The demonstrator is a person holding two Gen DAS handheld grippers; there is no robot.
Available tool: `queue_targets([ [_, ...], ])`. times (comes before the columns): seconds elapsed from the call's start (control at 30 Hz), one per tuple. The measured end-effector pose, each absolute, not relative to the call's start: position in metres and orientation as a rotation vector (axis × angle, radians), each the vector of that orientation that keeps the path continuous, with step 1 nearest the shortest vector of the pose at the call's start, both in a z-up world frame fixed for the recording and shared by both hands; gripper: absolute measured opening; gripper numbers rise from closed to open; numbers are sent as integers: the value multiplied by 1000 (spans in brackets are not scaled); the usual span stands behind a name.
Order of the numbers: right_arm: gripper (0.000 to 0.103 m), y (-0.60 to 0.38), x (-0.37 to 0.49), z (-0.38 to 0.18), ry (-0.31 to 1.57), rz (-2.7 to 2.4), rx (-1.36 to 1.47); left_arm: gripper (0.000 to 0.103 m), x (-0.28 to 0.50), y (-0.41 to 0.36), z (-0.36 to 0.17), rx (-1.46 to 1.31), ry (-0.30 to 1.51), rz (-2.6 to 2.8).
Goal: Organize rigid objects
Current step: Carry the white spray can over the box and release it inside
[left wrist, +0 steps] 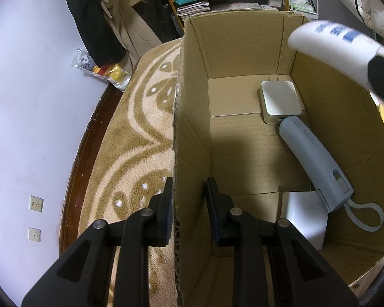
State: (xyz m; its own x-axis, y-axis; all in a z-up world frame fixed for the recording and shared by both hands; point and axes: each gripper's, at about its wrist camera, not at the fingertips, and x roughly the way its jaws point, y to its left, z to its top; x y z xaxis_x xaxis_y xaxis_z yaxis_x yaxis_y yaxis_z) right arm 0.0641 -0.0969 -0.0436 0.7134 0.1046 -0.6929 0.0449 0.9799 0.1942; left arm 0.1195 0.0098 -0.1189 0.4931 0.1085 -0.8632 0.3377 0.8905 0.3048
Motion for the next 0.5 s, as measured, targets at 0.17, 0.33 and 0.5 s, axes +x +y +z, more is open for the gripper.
queue_targets([
  [0.17,43,-100,65,-52,800,50,242,23,119,9,-120,472,1058,-145],
  [0.33,33,-99,66,-57,814,47,246,23,119,10,-120,470,1058,-146],
  [0.5,33,-109,66,-58,799,25,266,26,119,8,-120,476,1059,-141],
])
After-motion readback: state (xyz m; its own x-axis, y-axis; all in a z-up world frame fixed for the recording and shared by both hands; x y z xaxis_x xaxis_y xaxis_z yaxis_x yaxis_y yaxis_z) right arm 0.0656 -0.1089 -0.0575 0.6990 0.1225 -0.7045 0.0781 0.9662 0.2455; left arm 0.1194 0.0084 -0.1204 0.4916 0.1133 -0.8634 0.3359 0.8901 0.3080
